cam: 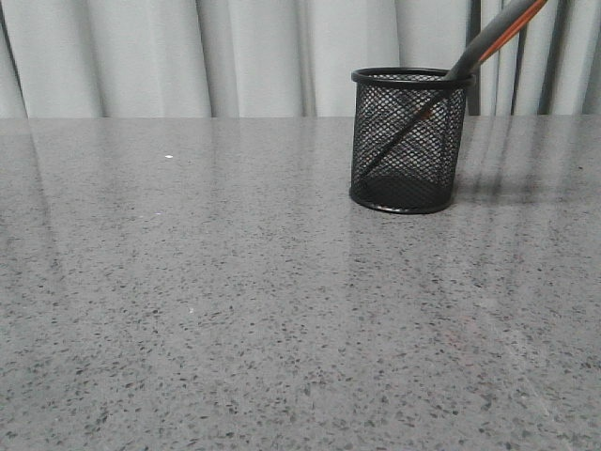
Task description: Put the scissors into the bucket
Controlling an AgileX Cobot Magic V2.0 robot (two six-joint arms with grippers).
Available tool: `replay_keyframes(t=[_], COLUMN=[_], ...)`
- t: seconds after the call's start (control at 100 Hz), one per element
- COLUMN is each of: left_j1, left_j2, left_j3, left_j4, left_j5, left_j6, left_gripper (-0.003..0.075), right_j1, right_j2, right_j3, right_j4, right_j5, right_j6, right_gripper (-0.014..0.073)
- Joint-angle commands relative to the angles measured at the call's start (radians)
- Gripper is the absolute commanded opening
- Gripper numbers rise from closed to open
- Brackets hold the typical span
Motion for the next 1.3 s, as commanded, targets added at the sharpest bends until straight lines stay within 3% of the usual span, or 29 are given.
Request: replay_keyframes(t=[0.0,0.72,0.84,1.1,1.29], left_j1=[0.005,0.025,0.15,0.56,0.698], left_j2=[0.011,0.011,0.011,0.011,-0.042], left_j3=[-0.023,-0.023,-0.015,0.118,0.214], left_j4=[-0.011,-0.015,-0.118,-0.326,-0.328], left_j5=[-0.078,-0.067,-0.014,-0.046,-0.078], left_j6=[-0.011,-0.011,-0.011,-0.011,-0.011], left_gripper=[-0.0021,-0.0021,-0.0021,-0.0021,-0.0021], right_j1=[-0.003,-0.003,-0.003,-0.003,-0.003], right_j2=[-0.014,-0.014,-0.014,-0.014,-0.014], right_j3=[-0.022,-0.022,-0.022,-0.022,-0.022], right_j4=[0.009,0.009,0.009,0.009,0.009], right_j5=[-0.067,-0.067,-0.067,-0.067,-0.067], right_j6=[0.002,0.002,0.002,0.002,0.002], right_gripper=[-0.0062,-0.0065,-0.0065,-0.0065,-0.0065])
